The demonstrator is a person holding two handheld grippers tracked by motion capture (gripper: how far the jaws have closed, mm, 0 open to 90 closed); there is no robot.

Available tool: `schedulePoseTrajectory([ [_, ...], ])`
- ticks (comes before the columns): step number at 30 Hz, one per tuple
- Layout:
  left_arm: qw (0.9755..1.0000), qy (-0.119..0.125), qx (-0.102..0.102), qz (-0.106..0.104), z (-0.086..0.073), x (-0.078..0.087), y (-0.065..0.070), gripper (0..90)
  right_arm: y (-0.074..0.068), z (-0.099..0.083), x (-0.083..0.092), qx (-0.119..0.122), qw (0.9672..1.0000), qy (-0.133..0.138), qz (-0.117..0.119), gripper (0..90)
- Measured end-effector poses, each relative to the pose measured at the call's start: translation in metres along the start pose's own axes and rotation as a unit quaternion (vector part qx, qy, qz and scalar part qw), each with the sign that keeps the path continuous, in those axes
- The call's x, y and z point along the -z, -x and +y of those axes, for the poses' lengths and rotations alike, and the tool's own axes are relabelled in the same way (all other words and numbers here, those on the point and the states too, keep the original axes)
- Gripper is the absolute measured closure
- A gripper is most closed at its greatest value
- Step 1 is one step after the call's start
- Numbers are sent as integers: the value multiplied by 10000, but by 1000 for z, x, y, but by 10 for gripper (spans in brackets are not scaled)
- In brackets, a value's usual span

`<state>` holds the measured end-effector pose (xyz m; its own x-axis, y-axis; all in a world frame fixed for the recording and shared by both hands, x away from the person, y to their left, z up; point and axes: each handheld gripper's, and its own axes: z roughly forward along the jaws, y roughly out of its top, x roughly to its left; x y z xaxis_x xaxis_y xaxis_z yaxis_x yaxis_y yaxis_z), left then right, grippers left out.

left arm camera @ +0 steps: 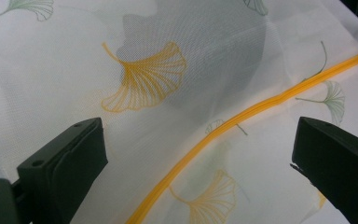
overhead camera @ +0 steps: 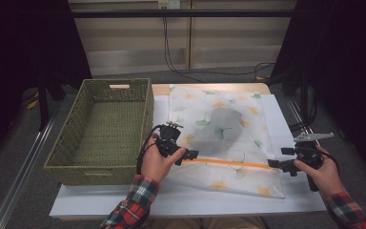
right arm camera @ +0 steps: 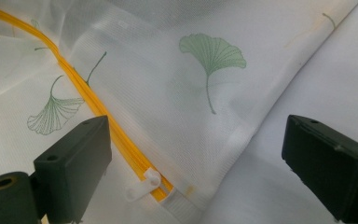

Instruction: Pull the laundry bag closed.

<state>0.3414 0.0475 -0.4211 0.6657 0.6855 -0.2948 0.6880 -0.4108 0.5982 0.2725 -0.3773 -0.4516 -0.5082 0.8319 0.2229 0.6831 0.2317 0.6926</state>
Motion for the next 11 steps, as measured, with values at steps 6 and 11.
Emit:
schedulePoseTrajectory([
  [6,9998,-130,-92,-90,-4,-8,1,25,-1,-3,-4,61,9998,-162,-1,78],
  [11,9997,-171,-136,-84,-6,-9,1,27,0,-3,-4,13,9999,-113,-12,78],
])
